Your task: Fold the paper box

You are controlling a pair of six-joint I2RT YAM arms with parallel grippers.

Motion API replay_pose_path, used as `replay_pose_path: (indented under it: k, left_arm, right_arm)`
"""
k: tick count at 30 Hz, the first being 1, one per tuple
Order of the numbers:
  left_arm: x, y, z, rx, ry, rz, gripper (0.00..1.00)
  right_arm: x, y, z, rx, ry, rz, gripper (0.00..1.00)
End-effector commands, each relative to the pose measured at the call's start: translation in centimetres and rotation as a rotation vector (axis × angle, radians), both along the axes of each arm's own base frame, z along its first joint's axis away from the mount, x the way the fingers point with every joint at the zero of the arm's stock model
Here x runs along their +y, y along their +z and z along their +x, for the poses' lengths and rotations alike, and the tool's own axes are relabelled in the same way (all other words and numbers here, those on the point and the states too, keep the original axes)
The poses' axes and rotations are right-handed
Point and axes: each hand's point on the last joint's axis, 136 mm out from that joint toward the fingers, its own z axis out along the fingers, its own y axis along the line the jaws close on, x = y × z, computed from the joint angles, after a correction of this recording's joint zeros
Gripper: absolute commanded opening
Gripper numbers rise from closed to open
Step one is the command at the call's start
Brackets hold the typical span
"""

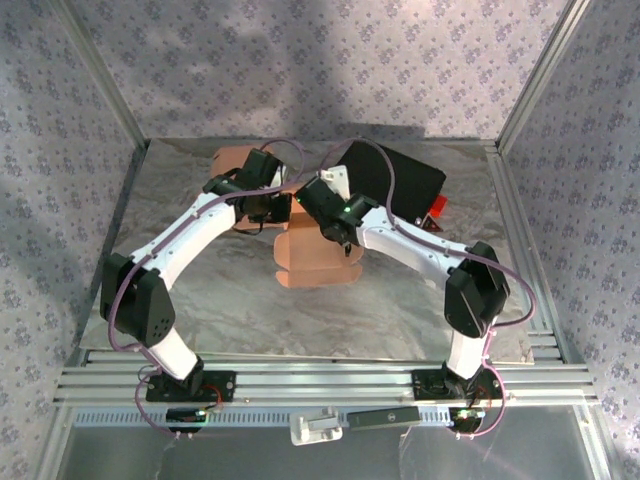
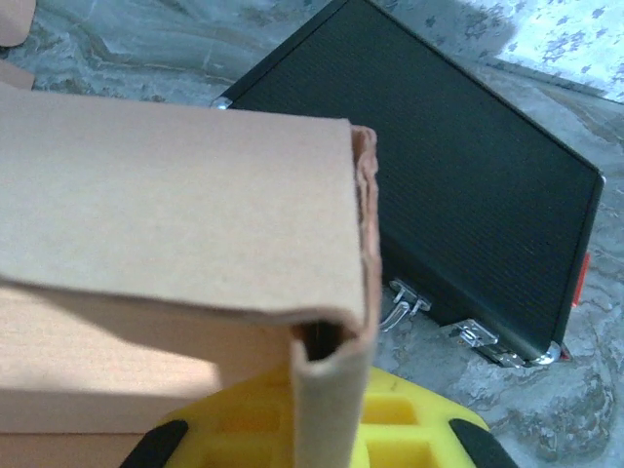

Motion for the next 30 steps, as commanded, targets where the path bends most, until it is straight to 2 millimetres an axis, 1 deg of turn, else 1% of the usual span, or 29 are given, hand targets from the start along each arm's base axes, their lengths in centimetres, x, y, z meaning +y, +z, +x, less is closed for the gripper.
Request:
replay_pose_path:
  k: [1,4,7,11,14,17,19,24,25,26,30]
  left_arm:
    - [0.1,2.4,-0.2,-0.041,0.007,-0.013,0.0]
    - [0.0,2.3,-0.1,-0.04,0.013,-0.017,0.0]
    - [-0.1,2.3,-0.1,-0.037,0.019,-0.02,0.0]
    - [0.3,2.0,-0.1,-0.028,0.047,-0.01,0.0]
    - [1.0,1.9,-0.1,-0.016,0.096,0.001,0.0]
    - [1.6,1.8,-0.2,-0.004,0.149,0.016,0.0]
    - [1.8,1.9,-0.2,-0.001,0.167,0.019,0.0]
    - [1.9,1.6,-0.3,0.009,0.184,0.046,0.0]
    - [1.9,1.5,-0.3,0.009,0.185,0.048,0.0]
    - [1.9,1.5,-0.3,0.009,0.184,0.048,0.0]
    - [1.8,1.4,-0.4,0.011,0.179,0.052,0.0]
  right_arm:
    - [-2.4,0.0,-0.3,-0.008,-0.082,-0.162,0.0]
    - [-3.0,0.1,-0.5,-0.016,-0.113,-0.179,0.0]
    - [-2.8,0.4,-0.5,-0.011,-0.099,-0.144,0.0]
    - [-1.4,1.6,-0.7,-0.001,-0.013,-0.023,0.32]
    - [-0.2,3.0,-1.0,0.009,0.065,0.089,0.49]
    - [0.7,4.3,-1.1,0.017,0.126,0.178,0.6]
    - [1.1,4.7,-1.0,0.028,0.146,0.221,0.63]
    - [1.8,4.9,-0.8,0.057,0.198,0.317,0.65]
    - [1.9,4.8,-0.8,0.064,0.204,0.328,0.64]
    - [2.1,4.6,-0.8,0.07,0.215,0.344,0.6]
    - [3.1,4.1,-0.4,0.092,0.284,0.429,0.56]
